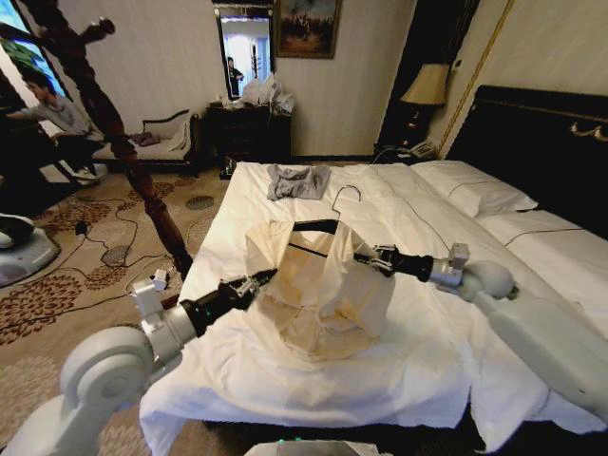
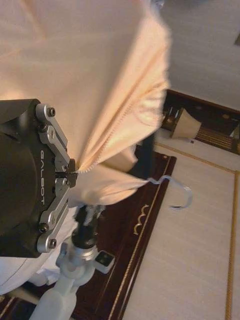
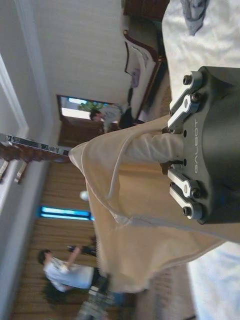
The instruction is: Pick up the clothes from the bed and hang them on the clothes hanger.
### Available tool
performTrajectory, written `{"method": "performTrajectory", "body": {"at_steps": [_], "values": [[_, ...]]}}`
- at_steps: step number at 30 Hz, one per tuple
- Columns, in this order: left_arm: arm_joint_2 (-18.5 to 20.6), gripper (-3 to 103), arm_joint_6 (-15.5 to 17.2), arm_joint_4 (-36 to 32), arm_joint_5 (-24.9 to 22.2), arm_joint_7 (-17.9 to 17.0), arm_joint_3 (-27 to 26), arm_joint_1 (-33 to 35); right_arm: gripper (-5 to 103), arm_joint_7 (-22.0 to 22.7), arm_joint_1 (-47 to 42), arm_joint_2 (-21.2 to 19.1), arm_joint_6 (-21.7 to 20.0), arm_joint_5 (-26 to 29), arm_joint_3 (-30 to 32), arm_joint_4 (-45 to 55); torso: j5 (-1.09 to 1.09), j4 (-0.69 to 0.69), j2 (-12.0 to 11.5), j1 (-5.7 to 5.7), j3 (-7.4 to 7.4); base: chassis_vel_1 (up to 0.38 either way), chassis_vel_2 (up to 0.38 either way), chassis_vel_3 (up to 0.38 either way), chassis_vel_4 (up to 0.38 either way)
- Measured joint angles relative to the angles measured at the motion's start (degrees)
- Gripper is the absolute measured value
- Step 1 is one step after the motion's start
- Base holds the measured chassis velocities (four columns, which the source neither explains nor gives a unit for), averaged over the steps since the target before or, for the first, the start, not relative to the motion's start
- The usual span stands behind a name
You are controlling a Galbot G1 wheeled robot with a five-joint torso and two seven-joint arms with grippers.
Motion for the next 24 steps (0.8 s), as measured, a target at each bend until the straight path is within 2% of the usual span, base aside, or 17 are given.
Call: {"method": "performTrajectory", "body": {"at_steps": [2, 7, 18, 24], "values": [[-0.2, 0, -0.02, 0.0, 2.61, 0.6, 1.39, 1.29, 19, 1.86, 0.93, 1.14, 0.0, 2.9, -0.64, 1.12, 0.0, 0.0, 0.0, 0.0, 0.0, 0.0, 0.0, 0.0, 0.0], [-1.15, 0, -0.7, 1.49, 6.59, 1.12, 2.32, 2.69, 19, 2.46, 2.8, 1.53, 0.14, 7.48, -0.15, 2.77, -0.01, 0.02, 0.0, 0.0, 0.0, 0.0, 0.0, 0.0, 0.0], [-5.09, 0, -2.42, 7.04, 5.98, 0.49, -1.83, 0.06, 19, -1.61, 0.59, -1.78, 1.71, 5.04, 3.2, 2.43, 0.0, -0.01, 0.0, 0.0, 0.0, 0.0, 0.0, 0.0, 0.0], [-4.97, 0, -2.24, 5.88, 8.41, 0.02, 0.87, 2.57, 19, -0.95, 1.48, -1.01, 1.87, 5.24, 2.97, 2.32, 0.0, 0.0, 0.0, 0.0, 0.0, 0.0, 0.0, 0.0, 0.0]]}}
